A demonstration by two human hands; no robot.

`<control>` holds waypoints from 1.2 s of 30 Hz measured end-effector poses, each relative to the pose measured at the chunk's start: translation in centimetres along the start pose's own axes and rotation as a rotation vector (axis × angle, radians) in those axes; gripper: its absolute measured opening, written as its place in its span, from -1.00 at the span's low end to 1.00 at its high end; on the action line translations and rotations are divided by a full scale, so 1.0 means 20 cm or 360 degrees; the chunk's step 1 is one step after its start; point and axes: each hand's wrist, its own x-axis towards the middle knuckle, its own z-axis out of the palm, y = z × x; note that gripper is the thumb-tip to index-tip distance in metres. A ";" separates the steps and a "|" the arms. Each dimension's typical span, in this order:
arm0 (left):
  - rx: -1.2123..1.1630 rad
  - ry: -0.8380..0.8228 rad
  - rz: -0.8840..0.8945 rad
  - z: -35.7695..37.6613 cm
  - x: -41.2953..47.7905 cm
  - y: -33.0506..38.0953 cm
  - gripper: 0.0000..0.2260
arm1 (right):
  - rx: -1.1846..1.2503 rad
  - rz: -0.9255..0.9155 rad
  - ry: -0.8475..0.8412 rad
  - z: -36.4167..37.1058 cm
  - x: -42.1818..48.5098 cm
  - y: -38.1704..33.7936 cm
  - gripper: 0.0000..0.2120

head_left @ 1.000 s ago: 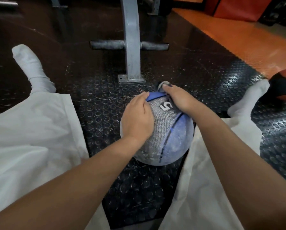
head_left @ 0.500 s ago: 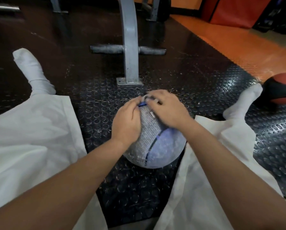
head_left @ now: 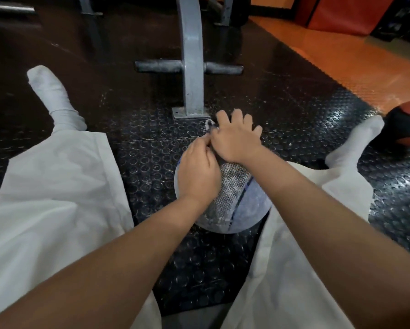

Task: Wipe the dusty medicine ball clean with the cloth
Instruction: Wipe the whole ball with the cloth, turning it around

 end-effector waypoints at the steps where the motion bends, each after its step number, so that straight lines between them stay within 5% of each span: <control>1: 0.0002 -0.0006 0.0003 0.00 0.00 0.00 -0.62 | 0.0075 0.0077 -0.0098 -0.01 0.05 0.03 -0.66; 4: -0.0027 -0.0013 -0.0023 0.03 -0.01 0.04 -0.68 | 0.0359 0.0474 -0.0360 -0.03 0.17 0.19 -0.60; 7: 0.0029 -0.0034 0.0008 0.05 -0.01 0.08 -0.68 | 0.0444 0.0546 -0.0418 -0.04 0.19 0.26 -0.58; 14: -0.0017 -0.0208 -0.0062 0.00 0.15 0.00 -0.74 | -0.0076 -0.0131 0.0170 0.01 -0.03 0.04 -0.62; 23: -0.0021 -0.0192 0.0104 0.03 0.07 0.02 -0.60 | 0.0659 0.0416 -0.0580 -0.05 0.15 0.29 -0.60; 27: 0.0054 -0.0239 0.0066 0.04 0.14 0.05 -0.68 | 0.0265 0.0229 -0.0428 -0.02 0.13 0.25 -0.63; 31: -0.0075 -0.0366 -0.0006 0.01 0.23 0.00 -0.81 | -0.0049 -0.0070 0.0118 0.03 -0.07 0.08 -0.61; 34: -0.0265 -0.0450 -0.0004 -0.05 0.26 -0.06 -0.79 | 0.0145 -0.0401 0.0201 0.03 -0.14 0.11 -0.58; 36: -0.0318 -0.0474 -0.0011 -0.06 0.26 -0.10 -0.75 | 0.0521 -0.0364 0.0127 0.03 -0.13 0.23 -0.56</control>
